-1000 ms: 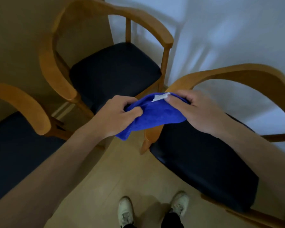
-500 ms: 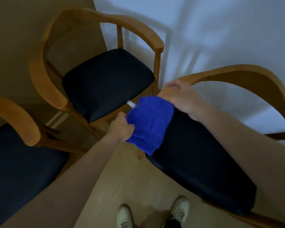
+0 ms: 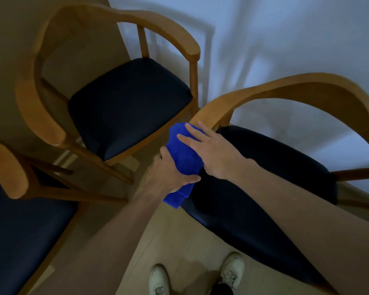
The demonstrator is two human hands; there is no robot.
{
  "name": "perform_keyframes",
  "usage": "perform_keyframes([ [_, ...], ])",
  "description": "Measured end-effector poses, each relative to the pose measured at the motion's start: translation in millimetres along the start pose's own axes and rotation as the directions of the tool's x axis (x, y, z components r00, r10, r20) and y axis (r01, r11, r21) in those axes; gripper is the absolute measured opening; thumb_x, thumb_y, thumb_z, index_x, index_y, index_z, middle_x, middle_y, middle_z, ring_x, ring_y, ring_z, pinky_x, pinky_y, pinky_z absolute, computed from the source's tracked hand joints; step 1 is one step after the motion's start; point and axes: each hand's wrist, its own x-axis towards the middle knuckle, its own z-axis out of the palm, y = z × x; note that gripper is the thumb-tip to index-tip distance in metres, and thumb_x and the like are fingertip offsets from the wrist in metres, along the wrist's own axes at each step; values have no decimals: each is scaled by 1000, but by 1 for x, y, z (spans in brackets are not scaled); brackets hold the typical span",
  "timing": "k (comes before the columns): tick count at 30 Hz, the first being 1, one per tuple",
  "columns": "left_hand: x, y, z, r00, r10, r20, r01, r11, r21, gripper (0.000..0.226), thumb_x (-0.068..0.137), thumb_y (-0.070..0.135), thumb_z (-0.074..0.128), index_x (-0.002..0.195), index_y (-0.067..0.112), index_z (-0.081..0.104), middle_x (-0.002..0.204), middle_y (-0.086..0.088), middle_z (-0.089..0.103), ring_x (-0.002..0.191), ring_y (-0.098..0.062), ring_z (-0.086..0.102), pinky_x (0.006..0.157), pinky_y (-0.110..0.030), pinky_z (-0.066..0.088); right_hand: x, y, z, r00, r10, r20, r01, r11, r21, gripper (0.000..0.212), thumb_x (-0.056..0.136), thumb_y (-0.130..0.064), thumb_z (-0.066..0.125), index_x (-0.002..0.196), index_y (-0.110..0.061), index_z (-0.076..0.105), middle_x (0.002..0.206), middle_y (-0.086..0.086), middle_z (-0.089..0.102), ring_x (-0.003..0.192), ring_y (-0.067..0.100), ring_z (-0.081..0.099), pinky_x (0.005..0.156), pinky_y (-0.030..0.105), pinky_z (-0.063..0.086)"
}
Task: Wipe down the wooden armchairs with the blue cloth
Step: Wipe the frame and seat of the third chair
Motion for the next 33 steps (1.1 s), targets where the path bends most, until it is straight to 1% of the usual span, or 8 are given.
perform_keyframes([
  [4, 3, 3, 9, 994, 1, -111, 10, 995, 101, 103, 57, 59, 80, 132, 14, 26, 118, -5, 52, 96, -25, 59, 72, -36, 52, 32, 11, -3, 995, -99, 26, 101, 992, -71, 103, 83, -12, 71, 155, -32, 1, 164, 1, -7, 150, 31, -5, 120, 45, 12],
  [8, 4, 6, 15, 986, -30, -166, 50, 992, 117, 100, 55, 58, 78, 129, 14, 27, 116, -4, 52, 93, -27, 60, 74, -42, 55, 36, 16, 3, 997, -79, 16, 79, 996, 38, 91, 84, -14, 72, 153, -32, 15, 163, -2, 7, 148, 27, 14, 115, 43, 33],
  [11, -1, 12, 21, 983, -30, -182, 56, 989, 137, 98, 54, 58, 77, 127, 15, 28, 113, -3, 52, 89, -26, 61, 71, -40, 55, 29, 21, 6, 994, -108, -29, 109, 993, 53, 89, 82, -13, 74, 151, -31, 20, 160, -2, 12, 145, 27, 19, 111, 41, 38],
  [16, -12, 38, 43, 987, -5, -162, 22, 995, 101, 87, 56, 54, 78, 119, 20, 29, 109, 1, 49, 84, -20, 58, 62, -32, 47, 6, 38, 10, 995, -85, -58, 84, 996, -28, 81, 82, -17, 72, 148, -28, 25, 156, 2, 19, 140, 30, 28, 116, 40, 28],
  [21, -19, 78, 65, 991, 62, -118, -55, 996, 67, 91, 58, 52, 78, 127, 18, 29, 112, 2, 46, 86, -21, 56, 65, -34, 52, -22, 73, 7, 998, -45, -51, 43, 998, -36, 80, 80, -15, 73, 144, -27, 28, 153, 2, 24, 135, 30, 35, 113, 40, 33],
  [24, -22, 99, 80, 989, 99, -112, -88, 991, 97, 94, 59, 53, 77, 130, 16, 28, 113, 0, 47, 86, -21, 56, 62, -32, 49, -43, 94, 9, 997, -23, -67, 22, 1000, -15, 79, 80, -18, 74, 145, -27, 30, 153, 2, 25, 134, 29, 36, 112, 39, 32],
  [28, -20, 114, 89, 986, 115, -122, -101, 988, 119, 96, 59, 54, 77, 131, 15, 28, 114, -2, 47, 84, -20, 54, 60, -30, 43, -55, 108, 12, 993, 11, -113, -10, 1000, 13, 78, 81, -17, 73, 145, -27, 31, 153, 2, 27, 133, 28, 36, 111, 38, 31],
  [33, -22, 118, 91, 986, 106, -130, -88, 986, 142, 98, 58, 56, 77, 132, 15, 26, 118, -4, 47, 90, -24, 58, 60, -31, 46, -58, 109, 15, 992, 27, -122, -24, 999, 29, 77, 83, -18, 72, 146, -27, 30, 155, 2, 24, 137, 28, 32, 113, 40, 30],
])
